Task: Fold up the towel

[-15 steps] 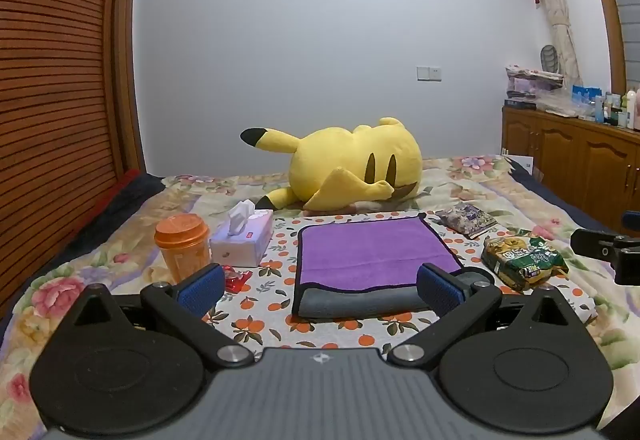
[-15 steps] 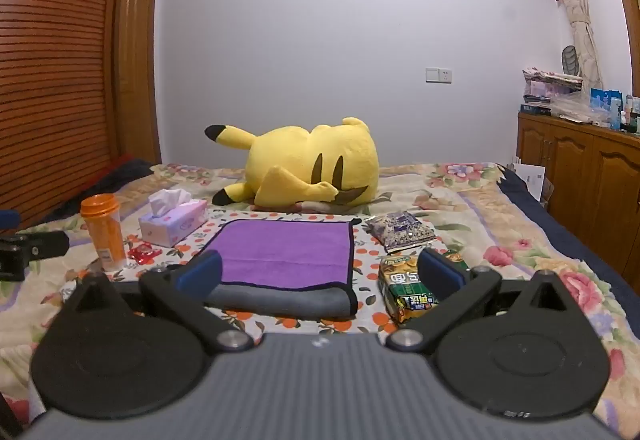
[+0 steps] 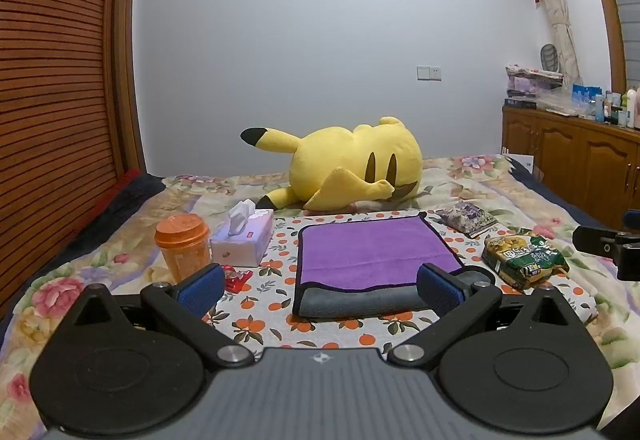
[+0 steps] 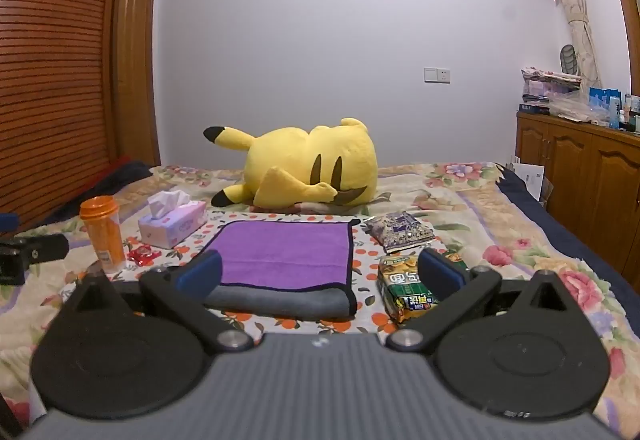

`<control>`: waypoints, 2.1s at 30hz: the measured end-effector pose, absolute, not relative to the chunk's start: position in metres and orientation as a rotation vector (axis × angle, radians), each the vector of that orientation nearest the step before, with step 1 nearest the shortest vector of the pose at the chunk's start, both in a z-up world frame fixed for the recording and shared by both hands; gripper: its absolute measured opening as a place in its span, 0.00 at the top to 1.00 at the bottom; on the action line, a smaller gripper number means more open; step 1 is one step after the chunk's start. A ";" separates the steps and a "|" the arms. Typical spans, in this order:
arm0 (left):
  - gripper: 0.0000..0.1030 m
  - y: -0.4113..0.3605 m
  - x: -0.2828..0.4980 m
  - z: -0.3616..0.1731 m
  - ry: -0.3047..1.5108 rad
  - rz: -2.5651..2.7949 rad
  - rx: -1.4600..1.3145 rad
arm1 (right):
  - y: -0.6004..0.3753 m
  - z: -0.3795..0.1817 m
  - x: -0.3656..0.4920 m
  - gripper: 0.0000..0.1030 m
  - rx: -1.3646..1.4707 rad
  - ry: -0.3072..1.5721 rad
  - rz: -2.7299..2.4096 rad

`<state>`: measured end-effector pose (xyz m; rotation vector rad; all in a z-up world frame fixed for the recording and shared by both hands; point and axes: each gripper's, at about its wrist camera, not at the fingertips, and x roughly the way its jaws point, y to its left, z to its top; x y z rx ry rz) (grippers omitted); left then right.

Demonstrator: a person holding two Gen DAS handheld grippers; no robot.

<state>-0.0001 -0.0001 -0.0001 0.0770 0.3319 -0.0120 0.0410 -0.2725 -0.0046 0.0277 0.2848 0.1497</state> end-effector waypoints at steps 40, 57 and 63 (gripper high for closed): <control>0.00 0.001 0.000 -0.002 0.330 -0.009 0.091 | -0.273 -0.004 0.040 0.00 0.030 0.284 0.150; 0.00 0.000 -0.001 -0.002 0.329 -0.009 0.092 | -0.272 -0.004 0.041 0.00 0.031 0.283 0.151; 0.00 0.000 -0.001 -0.002 0.330 -0.008 0.093 | -0.273 -0.004 0.041 0.00 0.031 0.283 0.151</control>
